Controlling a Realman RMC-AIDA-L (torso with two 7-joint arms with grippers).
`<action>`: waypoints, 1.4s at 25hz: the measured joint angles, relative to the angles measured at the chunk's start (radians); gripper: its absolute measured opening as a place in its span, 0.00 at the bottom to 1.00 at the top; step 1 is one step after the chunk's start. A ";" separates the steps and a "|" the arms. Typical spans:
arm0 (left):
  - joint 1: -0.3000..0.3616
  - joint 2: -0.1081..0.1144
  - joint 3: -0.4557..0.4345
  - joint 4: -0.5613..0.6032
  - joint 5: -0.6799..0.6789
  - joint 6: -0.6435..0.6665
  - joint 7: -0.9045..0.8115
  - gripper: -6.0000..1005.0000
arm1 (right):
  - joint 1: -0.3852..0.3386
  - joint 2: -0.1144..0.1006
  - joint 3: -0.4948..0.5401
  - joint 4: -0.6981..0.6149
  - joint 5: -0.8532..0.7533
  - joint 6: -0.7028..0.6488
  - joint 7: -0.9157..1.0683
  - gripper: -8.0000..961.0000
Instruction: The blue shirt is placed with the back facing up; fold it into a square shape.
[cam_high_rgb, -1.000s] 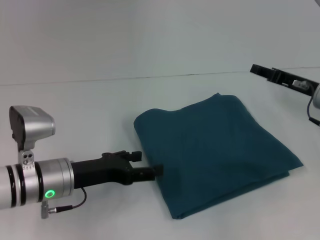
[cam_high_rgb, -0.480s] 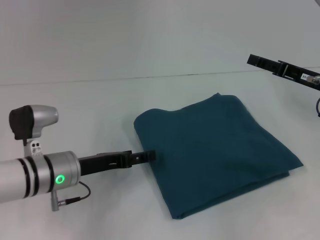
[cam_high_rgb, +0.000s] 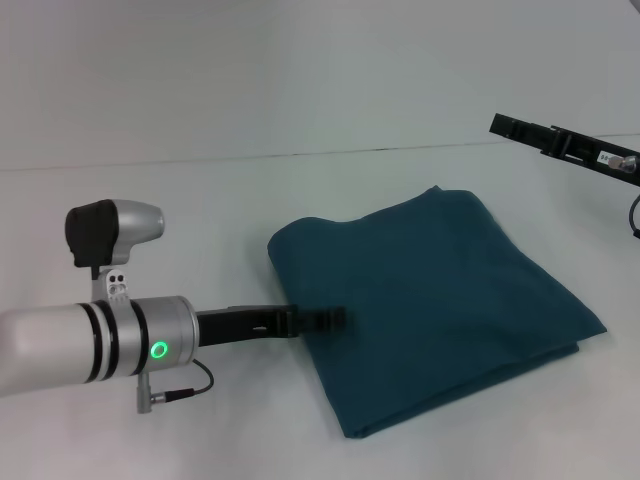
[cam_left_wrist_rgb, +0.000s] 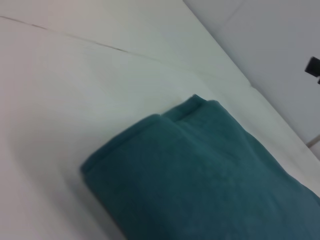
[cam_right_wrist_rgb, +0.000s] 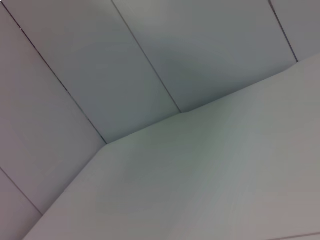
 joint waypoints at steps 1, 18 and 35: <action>-0.005 0.000 0.001 -0.005 0.000 -0.002 0.000 0.90 | 0.000 0.001 0.000 0.000 0.000 0.000 -0.001 0.86; -0.047 -0.004 0.068 -0.017 -0.006 -0.005 -0.013 0.82 | 0.005 0.002 -0.001 0.000 0.000 0.002 -0.004 0.86; -0.056 -0.004 0.070 -0.009 -0.002 -0.020 -0.006 0.37 | 0.000 0.004 0.004 0.000 0.002 0.005 -0.011 0.86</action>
